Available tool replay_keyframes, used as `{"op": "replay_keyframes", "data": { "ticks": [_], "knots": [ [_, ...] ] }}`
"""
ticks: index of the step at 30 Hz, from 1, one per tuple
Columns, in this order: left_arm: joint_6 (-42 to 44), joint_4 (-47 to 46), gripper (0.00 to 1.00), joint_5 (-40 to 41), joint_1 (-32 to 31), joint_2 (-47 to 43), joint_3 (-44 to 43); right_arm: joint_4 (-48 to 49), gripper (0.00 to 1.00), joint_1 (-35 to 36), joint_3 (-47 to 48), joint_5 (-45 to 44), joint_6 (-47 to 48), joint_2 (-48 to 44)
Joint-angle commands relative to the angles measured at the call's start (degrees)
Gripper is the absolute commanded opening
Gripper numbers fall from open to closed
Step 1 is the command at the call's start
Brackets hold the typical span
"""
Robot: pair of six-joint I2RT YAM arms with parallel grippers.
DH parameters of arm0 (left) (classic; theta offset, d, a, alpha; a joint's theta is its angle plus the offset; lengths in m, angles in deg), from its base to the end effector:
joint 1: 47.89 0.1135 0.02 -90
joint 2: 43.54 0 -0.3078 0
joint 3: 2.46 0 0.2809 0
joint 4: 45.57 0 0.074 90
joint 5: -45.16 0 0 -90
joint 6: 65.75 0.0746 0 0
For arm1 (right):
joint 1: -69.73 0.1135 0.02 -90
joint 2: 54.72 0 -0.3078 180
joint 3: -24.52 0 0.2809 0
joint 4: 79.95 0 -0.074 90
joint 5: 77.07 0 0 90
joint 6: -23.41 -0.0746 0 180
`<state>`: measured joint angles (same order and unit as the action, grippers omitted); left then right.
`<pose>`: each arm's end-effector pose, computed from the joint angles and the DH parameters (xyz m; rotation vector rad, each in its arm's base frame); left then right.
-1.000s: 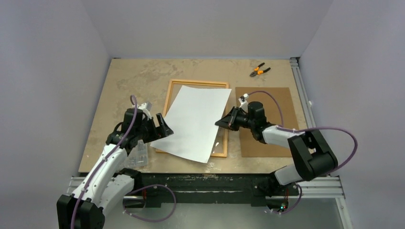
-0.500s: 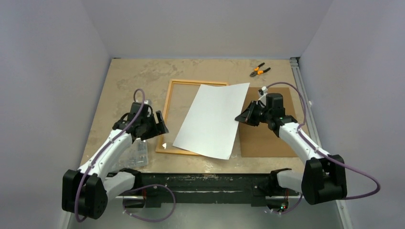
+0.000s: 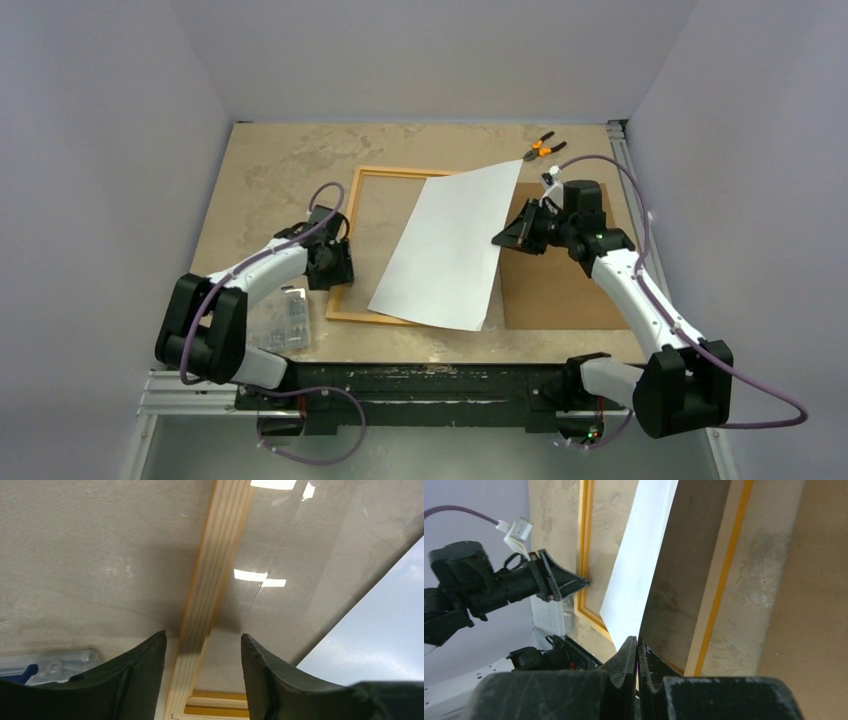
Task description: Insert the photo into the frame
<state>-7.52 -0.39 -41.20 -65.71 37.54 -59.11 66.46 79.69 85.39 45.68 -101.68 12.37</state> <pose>0.2678 -0.0811 0.1623 -0.3545 2.7668 -0.1299 0.2732 0.0889 0.2790 0.1941 2.3459 1.0513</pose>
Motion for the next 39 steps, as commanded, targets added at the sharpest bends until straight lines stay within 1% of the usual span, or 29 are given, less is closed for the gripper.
{"op": "replay_keyframes", "data": {
  "ticks": [1, 5, 10, 15, 22, 28, 33, 37, 38, 39],
  "knots": [
    [0.97, -2.81, 0.48, 1.45, -3.21, 2.48, -2.77, -2.39, 0.0, -0.27, 4.72, 2.51, 0.59, -2.02],
    [0.57, -1.88, 0.3, 2.0, -6.29, 3.08, -3.93, -3.95, 0.0, -0.36, 6.43, 2.49, 1.61, -2.23],
    [-0.1, -2.95, 0.01, 0.98, -9.37, 2.29, -2.85, -4.54, 0.0, -0.29, 6.66, 2.73, 3.11, -1.96],
    [-1.99, -3.59, 0.0, 0.98, -12.8, 1.04, -1.02, -4.71, 0.0, -0.38, 6.94, 3.57, 4.03, -1.7],
    [-6.01, -4.61, 0.0, 2.06, -19.44, -0.02, 1.6, -4.76, 0.0, -0.38, 8.18, 4.92, 4.65, -1.74],
    [-12.97, -3.57, 0.0, 3.8, -24.54, -2.53, 4.14, -4.89, 0.0, -0.43, 7.95, 5.58, 5.74, -1.16],
    [-18.34, -2.47, 0.0, 5.64, -26.88, -6.32, 6.34, -4.85, 0.0, -0.41, 7.33, 6.04, 7.0, -0.12],
    [-20.72, -1.62, 0.0, 5.94, -27.6, -8.12, 7.11, -4.74, 0.0, -0.49, 6.95, 6.56, 8.11, 0.98],
    [-20.88, -1.53, 0.01, 5.75, -27.69, -8.63, 7.2, -4.76, 0.0, -0.42, 6.92, 6.68, 8.37, 1.33],
    [-21.02, -1.35, 0.06, 5.64, -27.62, -9.19, 7.29, -4.76, 0.0, -0.45, 6.86, 6.81, 8.58, 1.68]
  ]
}}
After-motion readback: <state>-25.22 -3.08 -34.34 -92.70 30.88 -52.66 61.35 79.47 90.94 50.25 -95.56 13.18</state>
